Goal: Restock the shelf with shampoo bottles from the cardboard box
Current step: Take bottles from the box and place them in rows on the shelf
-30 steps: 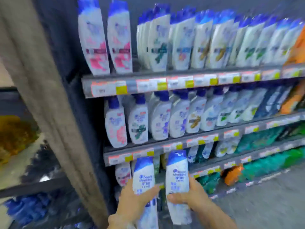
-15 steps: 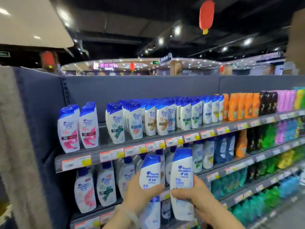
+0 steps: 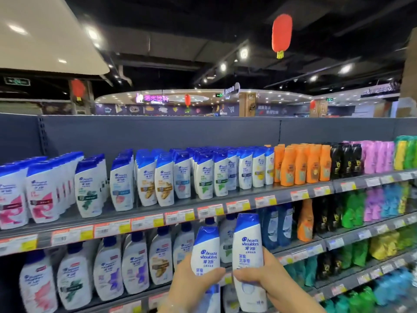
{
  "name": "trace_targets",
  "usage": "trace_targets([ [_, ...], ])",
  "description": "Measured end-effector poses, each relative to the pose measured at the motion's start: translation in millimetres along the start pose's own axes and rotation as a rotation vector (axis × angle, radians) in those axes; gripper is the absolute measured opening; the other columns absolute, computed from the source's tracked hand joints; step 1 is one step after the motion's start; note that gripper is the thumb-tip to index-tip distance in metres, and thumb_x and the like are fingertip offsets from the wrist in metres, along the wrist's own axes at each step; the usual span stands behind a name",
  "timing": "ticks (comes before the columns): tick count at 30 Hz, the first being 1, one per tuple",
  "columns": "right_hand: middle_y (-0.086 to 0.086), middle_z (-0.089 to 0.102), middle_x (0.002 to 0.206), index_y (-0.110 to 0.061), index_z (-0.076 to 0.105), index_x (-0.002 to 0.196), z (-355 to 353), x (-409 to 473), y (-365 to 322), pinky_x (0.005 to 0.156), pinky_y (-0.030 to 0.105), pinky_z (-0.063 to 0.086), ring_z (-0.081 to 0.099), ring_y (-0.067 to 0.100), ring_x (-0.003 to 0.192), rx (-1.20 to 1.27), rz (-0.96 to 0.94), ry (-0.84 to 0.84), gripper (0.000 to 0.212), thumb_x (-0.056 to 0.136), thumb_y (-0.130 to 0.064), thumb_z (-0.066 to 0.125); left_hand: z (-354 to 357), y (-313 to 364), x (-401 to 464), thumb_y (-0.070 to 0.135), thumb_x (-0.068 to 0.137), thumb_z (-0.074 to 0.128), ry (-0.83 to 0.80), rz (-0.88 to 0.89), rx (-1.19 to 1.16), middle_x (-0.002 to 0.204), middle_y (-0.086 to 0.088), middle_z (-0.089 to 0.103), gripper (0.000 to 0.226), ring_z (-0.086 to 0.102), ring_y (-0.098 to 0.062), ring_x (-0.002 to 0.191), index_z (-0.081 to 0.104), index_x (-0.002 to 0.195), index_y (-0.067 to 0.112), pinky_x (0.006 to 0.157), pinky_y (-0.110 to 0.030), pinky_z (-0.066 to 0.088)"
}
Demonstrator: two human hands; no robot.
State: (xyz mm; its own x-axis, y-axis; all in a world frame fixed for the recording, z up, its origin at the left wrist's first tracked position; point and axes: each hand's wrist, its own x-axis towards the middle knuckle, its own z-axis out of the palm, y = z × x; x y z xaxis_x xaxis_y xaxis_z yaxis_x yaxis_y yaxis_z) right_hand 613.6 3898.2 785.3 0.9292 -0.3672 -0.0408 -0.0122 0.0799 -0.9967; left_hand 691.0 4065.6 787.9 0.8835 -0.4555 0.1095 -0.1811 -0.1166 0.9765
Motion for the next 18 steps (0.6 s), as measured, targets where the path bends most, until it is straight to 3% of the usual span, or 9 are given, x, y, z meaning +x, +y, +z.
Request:
trace_targets([
  [7,0.011,0.075,0.082,-0.009,0.060,0.101,-38.6,47.9,0.5,0.064,0.034,0.056,0.071,0.025,0.077,0.035,0.053,-0.027,0.072,0.033,0.001,0.082,37.4,5.6,52.3,0.019,0.058,0.085,0.040,-0.026,0.018,0.075,0.001,0.068,0.039,0.060,-0.006,0.060,0.059,0.087,0.017,0.044,-0.008,0.042],
  [11,0.013,0.074,0.086,-0.007,0.060,0.100,-68.8,89.4,-15.0,0.069,0.037,0.055,0.069,0.028,0.080,0.000,0.025,0.044,0.067,0.037,-0.001,0.081,57.3,10.1,101.7,0.014,0.058,0.085,0.063,-0.008,-0.050,0.075,-0.004,0.070,0.039,0.062,-0.011,0.060,0.060,0.088,0.015,0.049,-0.017,0.047],
  [15,0.014,0.070,0.094,-0.009,0.056,0.107,-101.3,130.7,-38.7,0.066,0.035,0.054,0.066,0.029,0.086,-0.020,-0.005,0.043,0.059,0.056,0.006,0.081,77.5,14.6,146.7,0.008,0.061,0.083,0.021,0.016,-0.070,0.064,0.001,0.067,0.030,0.059,-0.002,0.049,0.061,0.080,0.015,0.044,-0.013,0.047],
  [18,0.012,0.071,0.092,-0.012,0.056,0.102,-120.6,157.7,-51.0,0.063,0.033,0.053,0.067,0.027,0.083,-0.005,-0.055,0.068,0.047,0.064,0.009,0.075,88.4,17.9,171.5,0.011,0.061,0.083,0.031,0.052,-0.062,0.066,0.001,0.068,0.030,0.061,0.000,0.050,0.061,0.081,0.016,0.047,-0.014,0.048],
])
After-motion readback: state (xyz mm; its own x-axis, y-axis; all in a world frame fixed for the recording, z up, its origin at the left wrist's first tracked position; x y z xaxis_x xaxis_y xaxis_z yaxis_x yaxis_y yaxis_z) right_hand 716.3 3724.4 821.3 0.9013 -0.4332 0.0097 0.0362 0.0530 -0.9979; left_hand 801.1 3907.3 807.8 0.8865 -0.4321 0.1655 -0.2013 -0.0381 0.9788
